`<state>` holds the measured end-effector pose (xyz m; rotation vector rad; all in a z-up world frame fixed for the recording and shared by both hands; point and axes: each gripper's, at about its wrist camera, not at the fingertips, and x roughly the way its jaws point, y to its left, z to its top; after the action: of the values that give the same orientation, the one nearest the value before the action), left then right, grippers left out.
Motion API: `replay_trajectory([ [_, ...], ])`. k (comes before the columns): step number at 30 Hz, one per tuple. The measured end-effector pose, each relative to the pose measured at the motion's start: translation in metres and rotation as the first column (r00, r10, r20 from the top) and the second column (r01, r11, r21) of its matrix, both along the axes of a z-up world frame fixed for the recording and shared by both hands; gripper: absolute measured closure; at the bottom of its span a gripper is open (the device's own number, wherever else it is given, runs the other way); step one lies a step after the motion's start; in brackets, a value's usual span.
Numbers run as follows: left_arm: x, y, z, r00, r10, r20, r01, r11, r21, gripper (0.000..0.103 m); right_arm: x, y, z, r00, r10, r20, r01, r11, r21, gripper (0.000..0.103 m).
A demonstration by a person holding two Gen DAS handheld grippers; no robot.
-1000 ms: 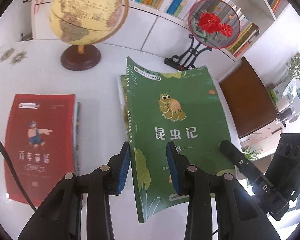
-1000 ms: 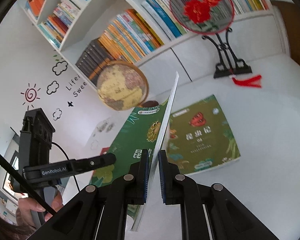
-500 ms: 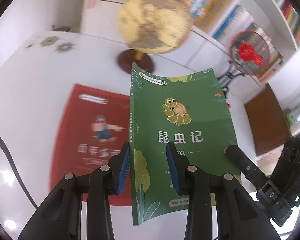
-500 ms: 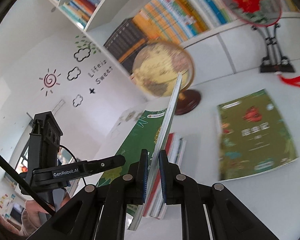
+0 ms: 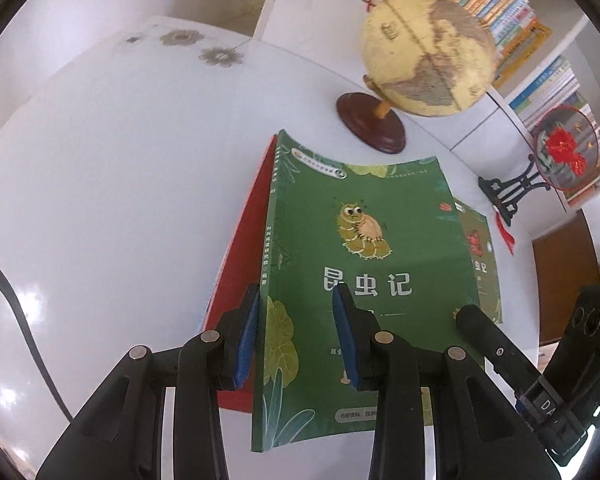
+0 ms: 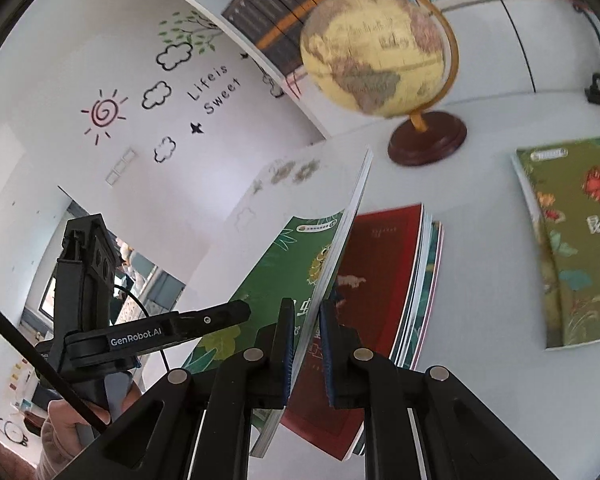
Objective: Organize books
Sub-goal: 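Carry the caterpillar-cover book with both grippers toward the stack beside the globe, then lower the caterpillar-cover book onto the red book and open both grippers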
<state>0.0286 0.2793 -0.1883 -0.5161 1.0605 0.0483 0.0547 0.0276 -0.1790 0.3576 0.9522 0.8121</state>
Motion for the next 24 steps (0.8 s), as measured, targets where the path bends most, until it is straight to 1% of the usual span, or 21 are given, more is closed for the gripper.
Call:
replay_trajectory([
  [4,0.005,0.001,-0.009,1.000,-0.004,-0.020,0.004,1.000,0.018,0.072,0.004,0.000,-0.010,1.000,-0.014,-0.026,0.014,1.000,-0.017,0.090],
  [7,0.007,0.002,-0.013,0.999,0.005,-0.036,-0.003,0.999,0.042,0.071,0.008,-0.001,-0.020,0.998,-0.011,-0.062,0.010,1.000,-0.016,0.090],
  [9,0.007,0.005,-0.015,0.999,0.014,-0.044,-0.012,0.999,0.046,0.071,0.009,0.000,-0.026,0.997,-0.008,-0.071,0.005,0.999,-0.048,0.090],
  [10,0.007,0.006,-0.016,0.998,0.022,-0.057,-0.019,0.999,0.049,0.067,0.009,0.001,-0.028,0.998,-0.004,-0.070,0.000,0.998,-0.062,0.090],
  [12,0.009,0.010,-0.018,0.996,0.038,-0.082,-0.032,0.997,0.070,0.067,0.008,0.004,-0.035,0.998,0.002,-0.067,-0.008,0.995,-0.100,0.090],
  [13,0.009,0.012,-0.019,0.994,0.049,-0.098,-0.040,0.995,0.088,0.063,0.008,0.003,-0.038,0.997,0.002,-0.077,-0.010,0.995,-0.100,0.090],
  [15,0.009,0.014,-0.019,0.992,0.061,-0.108,-0.052,0.995,0.088,0.058,0.010,0.001,-0.044,0.995,-0.009,-0.103,-0.001,0.996,-0.094,0.088],
  [16,0.009,0.014,-0.018,0.989,0.077,-0.123,-0.064,0.992,0.107,0.051,0.011,-0.002,-0.047,0.993,-0.015,-0.117,0.004,0.996,-0.094,0.087],
  [17,0.011,0.013,-0.016,0.985,0.093,-0.142,-0.072,0.987,0.147,0.042,0.013,-0.004,-0.050,0.990,-0.025,-0.136,0.012,0.995,-0.096,0.086],
  [18,0.012,0.011,-0.013,0.984,0.100,-0.147,-0.074,0.983,0.169,0.036,0.014,-0.008,-0.050,0.989,-0.036,-0.141,0.024,0.996,-0.091,0.075],
  [19,0.013,0.008,-0.008,0.986,0.097,-0.135,-0.073,0.982,0.177,0.030,0.015,-0.012,-0.047,0.991,-0.050,-0.127,0.039,0.995,-0.091,0.058],
  [20,0.014,0.003,0.000,0.991,0.090,-0.104,-0.072,0.983,0.168,0.027,0.016,-0.020,-0.041,0.993,-0.072,-0.090,0.064,0.994,-0.086,0.050],
  [21,0.017,-0.001,0.005,0.993,0.084,-0.088,-0.070,0.985,0.160,0.024,0.017,-0.029,-0.034,0.994,-0.089,-0.060,0.084,0.993,-0.083,0.044],
  [22,0.020,-0.008,0.011,0.995,0.071,-0.065,-0.061,0.987,0.147,0.018,0.019,-0.034,-0.030,0.994,-0.103,-0.041,0.099,0.992,-0.084,0.044],
  [23,0.026,-0.019,0.016,0.998,0.044,-0.038,-0.039,0.991,0.125,0.016,0.022,-0.045,-0.026,0.992,-0.126,-0.017,0.124,0.988,-0.095,0.043],
  [24,0.034,-0.032,0.019,1.000,0.009,-0.016,-0.007,0.996,0.092,0.016,0.028,-0.060,-0.023,0.987,-0.159,0.002,0.158,0.980,-0.118,0.042],
])
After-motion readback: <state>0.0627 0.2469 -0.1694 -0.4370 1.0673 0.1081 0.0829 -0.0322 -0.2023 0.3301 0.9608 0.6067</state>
